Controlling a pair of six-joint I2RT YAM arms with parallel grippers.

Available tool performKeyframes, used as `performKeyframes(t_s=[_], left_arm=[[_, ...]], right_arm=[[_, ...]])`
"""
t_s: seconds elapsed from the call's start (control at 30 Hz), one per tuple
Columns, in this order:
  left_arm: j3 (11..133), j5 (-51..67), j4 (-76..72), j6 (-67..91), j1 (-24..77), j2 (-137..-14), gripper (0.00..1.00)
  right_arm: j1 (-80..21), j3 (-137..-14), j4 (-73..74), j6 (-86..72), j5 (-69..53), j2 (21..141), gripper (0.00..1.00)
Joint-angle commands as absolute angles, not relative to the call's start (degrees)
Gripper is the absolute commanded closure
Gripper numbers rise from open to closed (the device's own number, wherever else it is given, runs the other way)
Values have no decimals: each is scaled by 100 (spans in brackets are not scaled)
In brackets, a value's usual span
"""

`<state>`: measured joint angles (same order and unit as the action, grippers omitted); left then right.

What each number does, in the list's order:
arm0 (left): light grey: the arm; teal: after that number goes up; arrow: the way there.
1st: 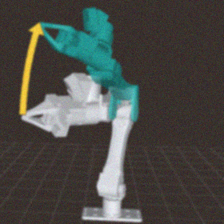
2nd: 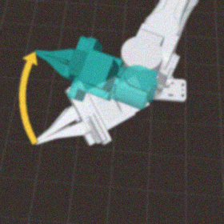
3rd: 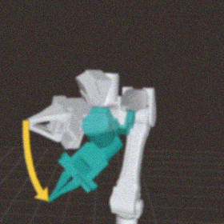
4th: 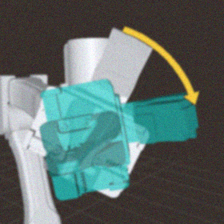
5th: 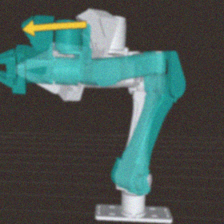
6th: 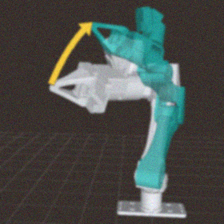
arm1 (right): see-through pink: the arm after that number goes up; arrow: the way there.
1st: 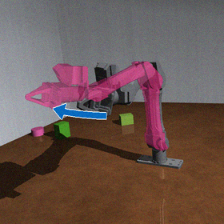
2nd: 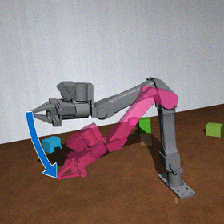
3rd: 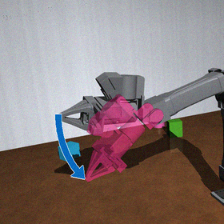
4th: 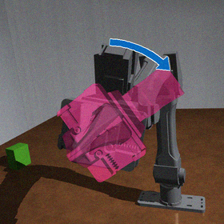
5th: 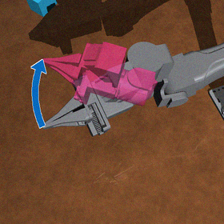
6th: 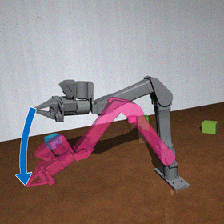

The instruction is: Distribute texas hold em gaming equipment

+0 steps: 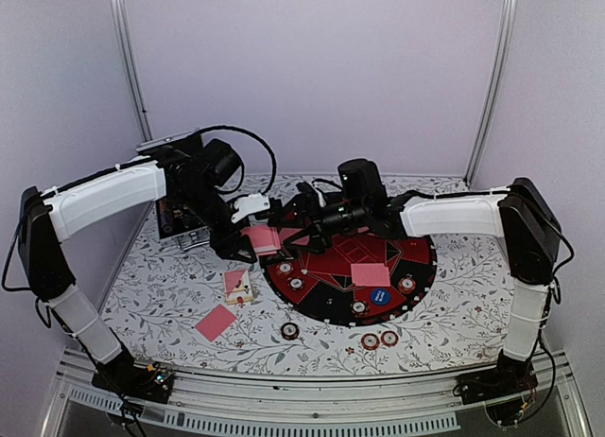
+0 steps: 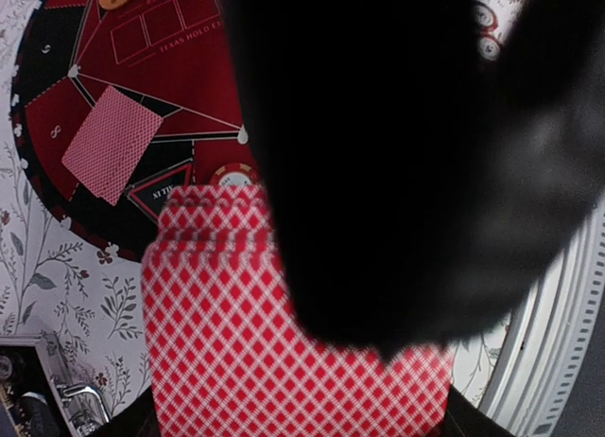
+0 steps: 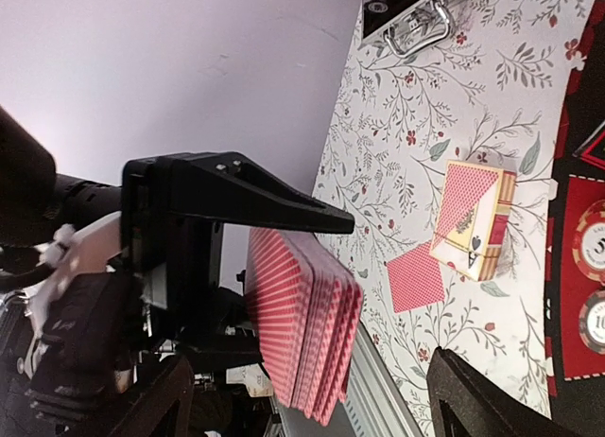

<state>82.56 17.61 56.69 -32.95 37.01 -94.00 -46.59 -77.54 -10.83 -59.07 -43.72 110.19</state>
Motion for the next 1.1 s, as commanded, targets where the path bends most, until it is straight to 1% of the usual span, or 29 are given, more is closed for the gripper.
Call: performKeyframes(t_s=[0.0,0.17,0.47,0.67,0.8,1.07], left_arm=[[8386,1839,5599,-3300,3718,-9382,100],[8387,1863,5590,-3320,3718,-9369,100],[8376,1879,5582,-3328,3718,-9386,100],[8376,1852,5590,-3327,3718,-9358,100],[8401,1851,5594,-3338,3718,-9343,100],[8411,1832,5590,-3346,3718,-9312,100]], right_arm=[[-4886,-8223,-1314,-6161,-4599,11609,11],[-4987,-8412,-1437,-6272,-4651,11947,10],[-5069,-8656,-2190,-6822,-4931,12381,9],[-5068,-8619,-2260,-6950,-4975,12527,10],[-5001,-8491,-2289,-6969,-4968,12576,12],[-4757,-7914,-2481,-7022,-4849,12259,23]])
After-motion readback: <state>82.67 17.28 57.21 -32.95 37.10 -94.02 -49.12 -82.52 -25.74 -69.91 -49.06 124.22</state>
